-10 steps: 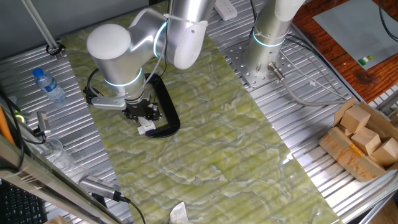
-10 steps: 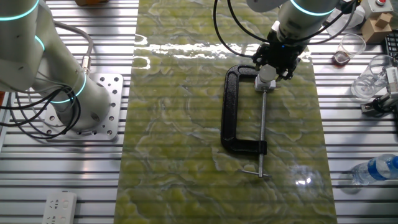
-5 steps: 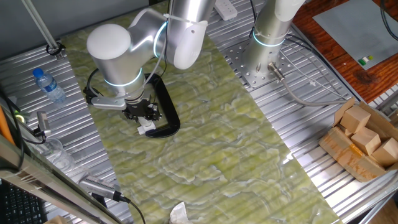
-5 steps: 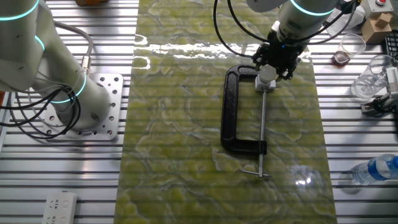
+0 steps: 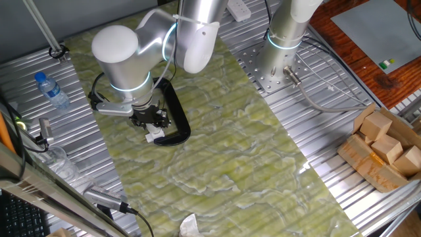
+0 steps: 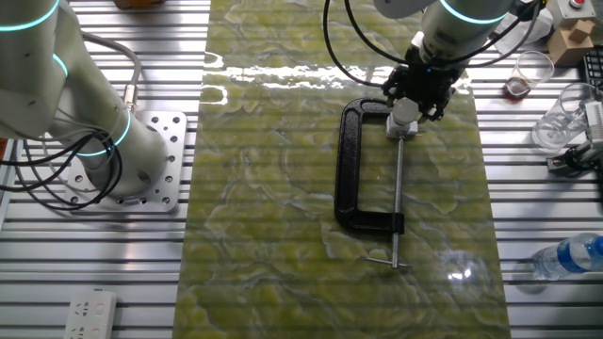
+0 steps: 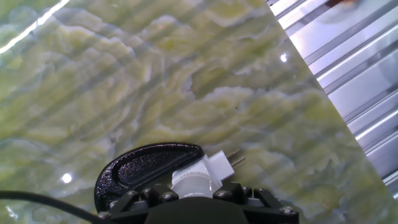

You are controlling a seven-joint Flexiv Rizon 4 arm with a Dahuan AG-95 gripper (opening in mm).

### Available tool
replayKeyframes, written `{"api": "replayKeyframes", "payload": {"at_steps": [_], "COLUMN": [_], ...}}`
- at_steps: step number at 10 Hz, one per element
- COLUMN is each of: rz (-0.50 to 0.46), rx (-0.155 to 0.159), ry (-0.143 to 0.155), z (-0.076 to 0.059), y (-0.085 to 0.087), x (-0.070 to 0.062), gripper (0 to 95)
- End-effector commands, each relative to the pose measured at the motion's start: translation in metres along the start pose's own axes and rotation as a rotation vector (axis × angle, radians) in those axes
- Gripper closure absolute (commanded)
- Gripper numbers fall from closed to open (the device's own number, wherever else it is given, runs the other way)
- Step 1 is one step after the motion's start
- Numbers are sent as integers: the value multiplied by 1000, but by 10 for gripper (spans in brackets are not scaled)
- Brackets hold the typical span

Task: Take out the light bulb by rotating it

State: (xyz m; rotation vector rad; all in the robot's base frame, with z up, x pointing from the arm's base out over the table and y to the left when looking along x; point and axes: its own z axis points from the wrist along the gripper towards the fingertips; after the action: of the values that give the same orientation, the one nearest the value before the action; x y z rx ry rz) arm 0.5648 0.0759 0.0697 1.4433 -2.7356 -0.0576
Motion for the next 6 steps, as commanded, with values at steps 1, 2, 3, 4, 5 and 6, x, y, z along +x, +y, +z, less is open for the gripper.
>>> {"api": "replayKeyframes", "payload": {"at_steps": [1, 2, 3, 4, 5, 6], "rz": [452, 461, 475, 516, 542, 576], "rx": [-6, -6, -8, -10, -12, -16], "ry": [-6, -6, -7, -9, -11, -13], "z": [0, 0, 0, 0, 0, 0], "y": [0, 0, 0, 0, 0, 0], "x": [0, 0, 0, 0, 0, 0], "gripper": [380, 380, 380, 380, 380, 380]}}
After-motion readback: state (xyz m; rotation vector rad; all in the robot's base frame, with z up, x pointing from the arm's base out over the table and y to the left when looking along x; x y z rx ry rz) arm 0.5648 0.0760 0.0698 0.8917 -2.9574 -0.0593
